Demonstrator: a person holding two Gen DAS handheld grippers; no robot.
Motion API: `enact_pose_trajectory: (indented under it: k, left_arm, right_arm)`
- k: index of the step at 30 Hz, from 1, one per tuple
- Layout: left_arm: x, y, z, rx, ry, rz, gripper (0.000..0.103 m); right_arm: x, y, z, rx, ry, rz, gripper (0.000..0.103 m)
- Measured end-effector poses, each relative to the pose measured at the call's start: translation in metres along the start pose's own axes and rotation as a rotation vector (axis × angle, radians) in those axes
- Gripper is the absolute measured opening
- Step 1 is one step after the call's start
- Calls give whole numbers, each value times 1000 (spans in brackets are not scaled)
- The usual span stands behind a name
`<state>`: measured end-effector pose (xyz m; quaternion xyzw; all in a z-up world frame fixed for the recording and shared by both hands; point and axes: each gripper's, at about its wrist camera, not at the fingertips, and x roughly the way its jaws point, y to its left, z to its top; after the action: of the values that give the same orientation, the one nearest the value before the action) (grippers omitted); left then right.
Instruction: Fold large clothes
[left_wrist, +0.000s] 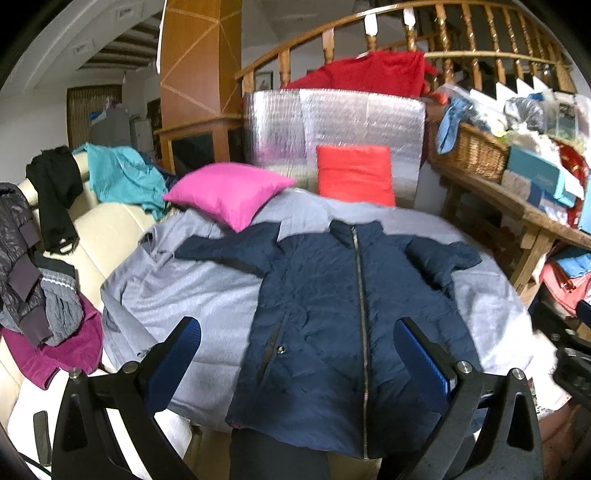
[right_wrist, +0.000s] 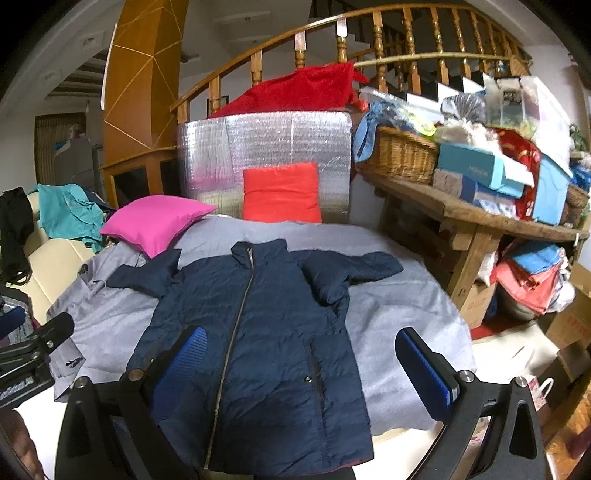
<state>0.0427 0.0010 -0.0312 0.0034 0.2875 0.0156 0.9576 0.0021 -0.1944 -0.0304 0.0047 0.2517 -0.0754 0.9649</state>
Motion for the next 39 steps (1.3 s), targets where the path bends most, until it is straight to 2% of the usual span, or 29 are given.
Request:
enact_pose_trajectory:
  k: [4, 8, 12, 16, 22, 27, 32, 36, 38, 39]
  left_arm:
    - [47, 4, 2, -6, 98, 24, 103]
    - [100, 9, 4, -36, 198, 45, 103]
    - [148, -2, 7, -27, 230, 97, 103]
    - [194, -24, 8, 14, 250, 122, 103]
    - [273, -54, 2, 44, 355, 119, 103]
    - [324, -66, 1, 39, 381, 130, 103]
    - [355, -71, 3, 39, 384, 135, 103]
    - [375, -74, -4, 54, 426, 104, 103]
    - [381, -73, -7, 46, 454, 85, 103]
    - [383, -71, -7, 30, 462, 71, 103]
  right_arm:
    - [25, -19, -1, 66, 54, 63, 103]
    - [60, -55, -3, 176, 115, 124, 103]
    - [105, -95, -3, 285, 174, 123, 103]
    - [163, -132, 0, 354, 245, 123, 103]
    - [261, -179, 10, 491, 315, 218, 103]
    - [351, -213, 18, 673, 318, 326, 103]
    - [436, -246, 19, 866, 346, 346, 92]
    - [487, -263, 14, 978, 362, 328, 86]
    - [510, -269, 10, 1023, 372, 320, 80]
    - [518, -272, 8, 1048, 376, 328, 72]
